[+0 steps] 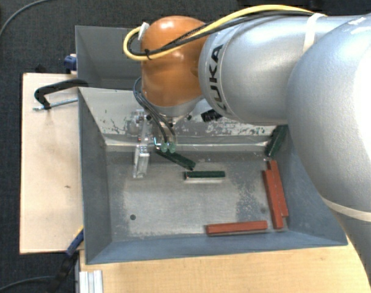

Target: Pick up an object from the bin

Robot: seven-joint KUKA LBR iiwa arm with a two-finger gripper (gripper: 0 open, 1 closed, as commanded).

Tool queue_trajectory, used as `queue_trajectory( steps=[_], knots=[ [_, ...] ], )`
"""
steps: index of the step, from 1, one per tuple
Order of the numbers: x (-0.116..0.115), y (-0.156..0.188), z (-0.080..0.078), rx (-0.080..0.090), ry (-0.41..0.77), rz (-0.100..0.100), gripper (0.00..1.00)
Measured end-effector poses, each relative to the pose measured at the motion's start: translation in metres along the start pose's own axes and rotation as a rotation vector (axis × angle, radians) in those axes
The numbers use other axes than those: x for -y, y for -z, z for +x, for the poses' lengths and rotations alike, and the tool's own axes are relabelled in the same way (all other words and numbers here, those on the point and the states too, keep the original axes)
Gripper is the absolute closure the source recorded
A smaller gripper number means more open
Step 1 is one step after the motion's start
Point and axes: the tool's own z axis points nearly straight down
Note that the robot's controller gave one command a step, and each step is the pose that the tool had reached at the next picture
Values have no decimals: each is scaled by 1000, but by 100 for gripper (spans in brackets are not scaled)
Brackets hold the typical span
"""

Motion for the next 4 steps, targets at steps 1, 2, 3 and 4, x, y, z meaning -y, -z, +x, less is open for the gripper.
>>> queue_trajectory(
  steps=[1,2,3,4],
  knots=[
    [77,6,29,7,264,3,0],
    [141,-61,9,3,249,3,0],
    [196,-105,1,3,210,3,0],
    [192,-102,0,8,215,-1,100]
  ],
)
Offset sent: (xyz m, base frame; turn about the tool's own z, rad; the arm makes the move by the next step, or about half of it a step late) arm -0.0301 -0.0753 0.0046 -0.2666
